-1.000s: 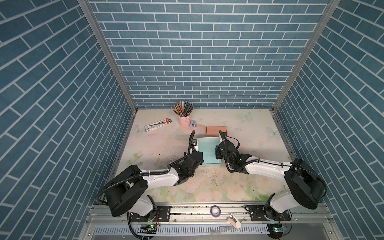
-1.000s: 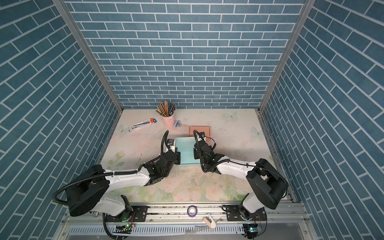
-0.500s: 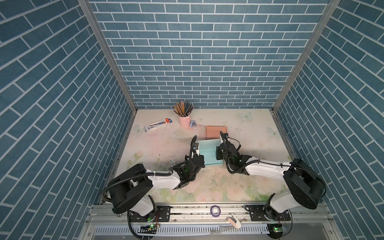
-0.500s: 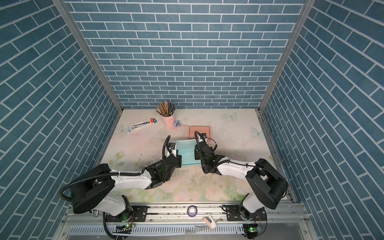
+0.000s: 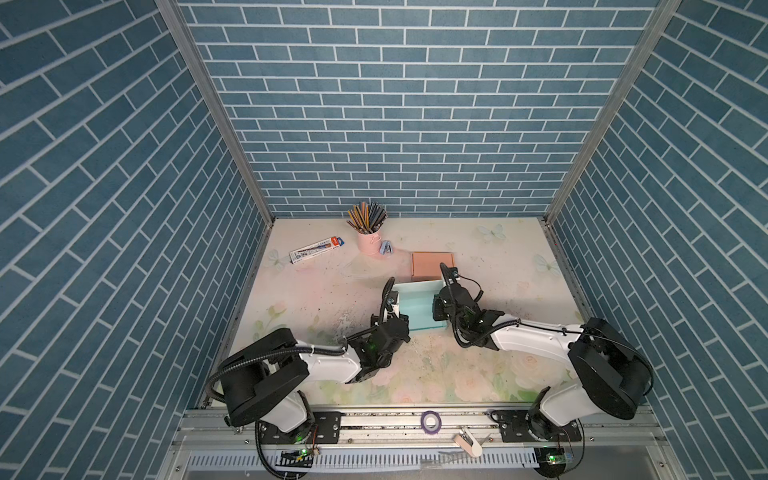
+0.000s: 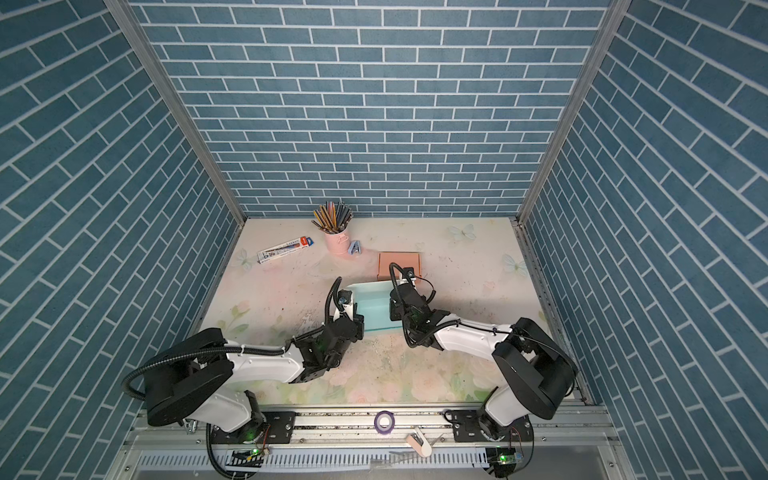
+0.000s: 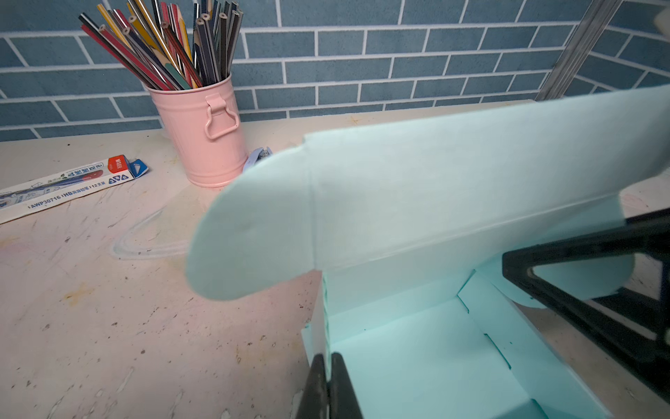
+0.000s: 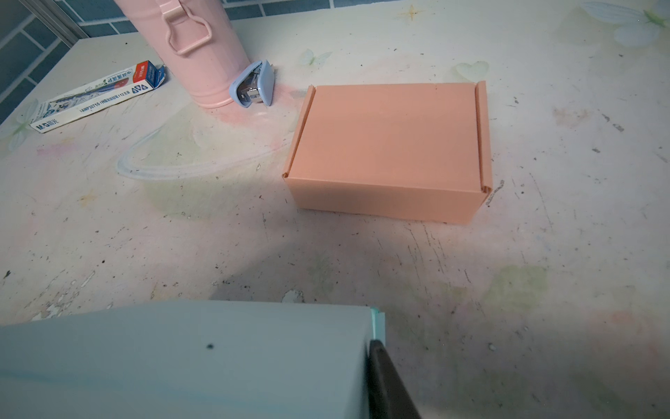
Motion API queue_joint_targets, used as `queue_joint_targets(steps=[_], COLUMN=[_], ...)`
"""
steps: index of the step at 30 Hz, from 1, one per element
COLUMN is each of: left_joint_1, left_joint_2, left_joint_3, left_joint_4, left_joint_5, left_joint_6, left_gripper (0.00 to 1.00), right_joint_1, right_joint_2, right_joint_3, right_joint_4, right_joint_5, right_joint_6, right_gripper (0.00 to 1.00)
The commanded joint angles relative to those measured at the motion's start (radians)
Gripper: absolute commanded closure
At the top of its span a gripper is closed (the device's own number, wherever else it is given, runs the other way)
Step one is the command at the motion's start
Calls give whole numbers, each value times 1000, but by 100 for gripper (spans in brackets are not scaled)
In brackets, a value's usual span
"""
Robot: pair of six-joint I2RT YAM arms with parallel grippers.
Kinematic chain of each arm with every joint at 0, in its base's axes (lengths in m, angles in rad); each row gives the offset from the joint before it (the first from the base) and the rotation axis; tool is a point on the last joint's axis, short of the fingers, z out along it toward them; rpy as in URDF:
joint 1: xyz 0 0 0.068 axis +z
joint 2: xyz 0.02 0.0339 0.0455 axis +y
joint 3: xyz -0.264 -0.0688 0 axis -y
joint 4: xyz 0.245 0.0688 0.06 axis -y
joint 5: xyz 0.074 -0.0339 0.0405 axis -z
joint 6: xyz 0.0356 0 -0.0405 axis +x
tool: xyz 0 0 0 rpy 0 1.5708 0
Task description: Fold the paper box
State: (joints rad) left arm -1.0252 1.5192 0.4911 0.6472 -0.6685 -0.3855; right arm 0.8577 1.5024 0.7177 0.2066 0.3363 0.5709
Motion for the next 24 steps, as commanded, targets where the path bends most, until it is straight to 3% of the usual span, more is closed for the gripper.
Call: queue_joint_targets(steps=[1,17,24], left_joint_1=[-40,-81,-90], left_joint_2=[29,54,57], left_joint_3=[-7,-8,-20], left_joint_4=[57,82,102], left_joint_5=[99,85,93], left_joint_6=[-8,-21,-22], left_gripper=[98,98,98], right_joint_1=[30,37,37], right_joint_2=[-30,-39,-66], right_joint_3=[-28,-37,-67], right_joint_4=[6,-19,-14], right_joint_5=[-111,-143,-157], right_joint_6=[69,85,101], right_gripper=[75,71,75])
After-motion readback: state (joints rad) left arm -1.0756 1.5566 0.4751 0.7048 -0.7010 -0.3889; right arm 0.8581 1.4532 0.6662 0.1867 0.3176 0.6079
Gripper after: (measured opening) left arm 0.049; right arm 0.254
